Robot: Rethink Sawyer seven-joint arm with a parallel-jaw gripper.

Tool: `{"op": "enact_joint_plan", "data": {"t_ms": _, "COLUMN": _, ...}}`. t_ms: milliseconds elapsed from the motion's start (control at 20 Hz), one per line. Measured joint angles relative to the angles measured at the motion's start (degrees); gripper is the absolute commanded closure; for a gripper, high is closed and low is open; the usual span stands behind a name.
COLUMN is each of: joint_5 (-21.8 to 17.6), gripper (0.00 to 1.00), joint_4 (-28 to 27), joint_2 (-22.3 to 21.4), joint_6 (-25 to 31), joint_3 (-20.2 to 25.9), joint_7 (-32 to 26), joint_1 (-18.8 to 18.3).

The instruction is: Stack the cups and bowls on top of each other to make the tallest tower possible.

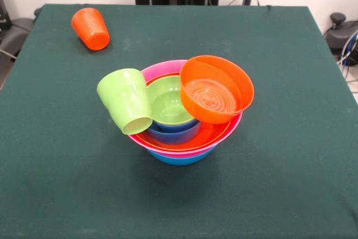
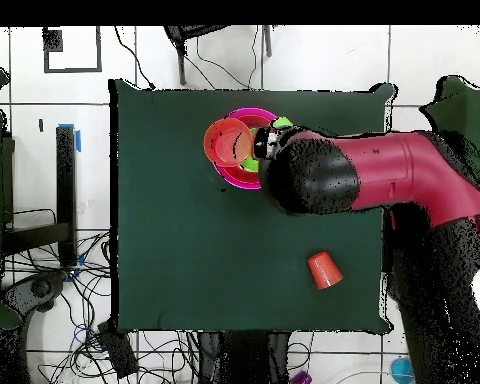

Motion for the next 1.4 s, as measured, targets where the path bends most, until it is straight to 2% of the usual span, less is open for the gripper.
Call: {"op": "enact_joint_plan", "data": {"t_ms": 1400, "joint_5": -0.9, "gripper": 0.00, "joint_4": 0.7, "joint_2": -0.2, "joint_6": 0.0, "joint_3": -0.1, "joint_7": 0.0, "joint_1": -0.4}}
